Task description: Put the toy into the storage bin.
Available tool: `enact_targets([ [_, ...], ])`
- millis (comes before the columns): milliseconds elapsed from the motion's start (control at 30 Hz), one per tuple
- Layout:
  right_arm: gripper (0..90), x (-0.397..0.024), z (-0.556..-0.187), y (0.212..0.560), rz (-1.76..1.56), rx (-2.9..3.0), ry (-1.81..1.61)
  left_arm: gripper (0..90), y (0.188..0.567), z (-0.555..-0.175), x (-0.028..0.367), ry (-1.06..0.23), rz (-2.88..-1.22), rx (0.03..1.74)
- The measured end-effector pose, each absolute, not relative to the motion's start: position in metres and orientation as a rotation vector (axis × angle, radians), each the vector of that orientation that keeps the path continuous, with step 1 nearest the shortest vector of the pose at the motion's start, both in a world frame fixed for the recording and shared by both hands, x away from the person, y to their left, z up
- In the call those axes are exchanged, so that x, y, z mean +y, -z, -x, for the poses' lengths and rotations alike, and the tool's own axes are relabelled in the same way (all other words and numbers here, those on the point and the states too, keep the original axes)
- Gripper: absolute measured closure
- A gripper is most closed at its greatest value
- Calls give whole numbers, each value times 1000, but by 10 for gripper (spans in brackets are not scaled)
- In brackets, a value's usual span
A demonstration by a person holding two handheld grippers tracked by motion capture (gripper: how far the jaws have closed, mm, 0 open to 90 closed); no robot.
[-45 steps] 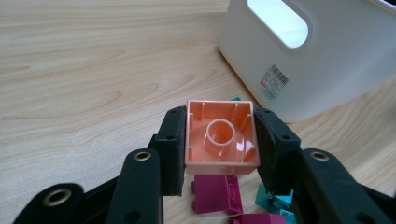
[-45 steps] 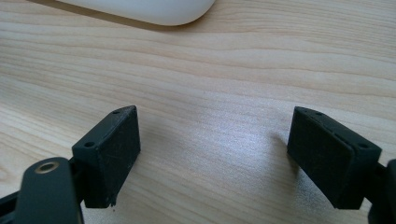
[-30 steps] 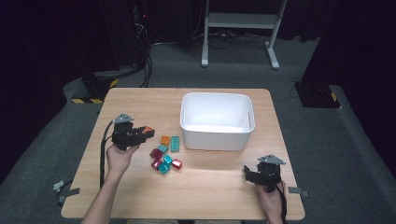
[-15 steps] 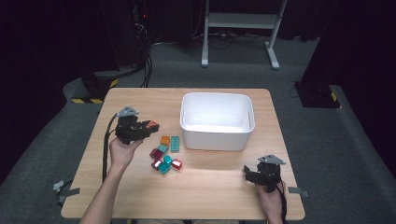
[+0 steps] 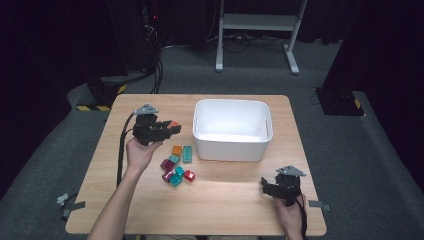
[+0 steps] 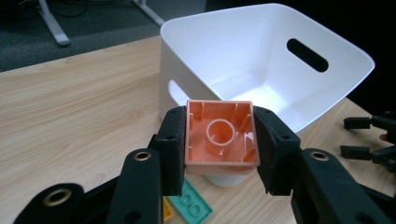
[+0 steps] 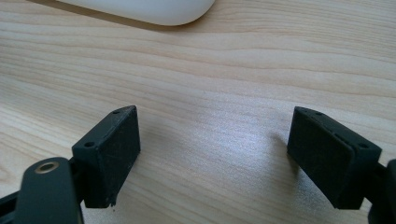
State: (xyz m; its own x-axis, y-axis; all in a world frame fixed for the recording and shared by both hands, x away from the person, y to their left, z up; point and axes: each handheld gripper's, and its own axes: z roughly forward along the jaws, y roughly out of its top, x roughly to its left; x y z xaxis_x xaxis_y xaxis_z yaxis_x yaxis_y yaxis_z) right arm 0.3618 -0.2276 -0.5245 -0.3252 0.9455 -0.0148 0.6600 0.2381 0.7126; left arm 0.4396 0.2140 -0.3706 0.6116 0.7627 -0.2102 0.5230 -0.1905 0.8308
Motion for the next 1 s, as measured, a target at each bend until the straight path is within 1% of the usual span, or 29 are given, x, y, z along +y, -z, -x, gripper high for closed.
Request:
enact_targets([
  [300, 170, -228, -362, 524, -1468, 2070, -855, 581, 364, -448, 196, -293, -1873, 1014],
  [433, 170, -228, -362, 524, -1468, 2071, -855, 581, 360, -451, 190, -276, -1847, 1007],
  [700, 170, -228, -362, 524, -1467, 2071, -855, 581, 358, -461, 173, -236, -1863, 991],
  [900, 170, -228, -362, 524, -1467, 2071, -855, 581, 357, -467, 157, -246, -1889, 968],
  [1000, 170, -228, -362, 524, -1466, 2072, -855, 580, 356, -468, 147, -274, -1914, 955],
])
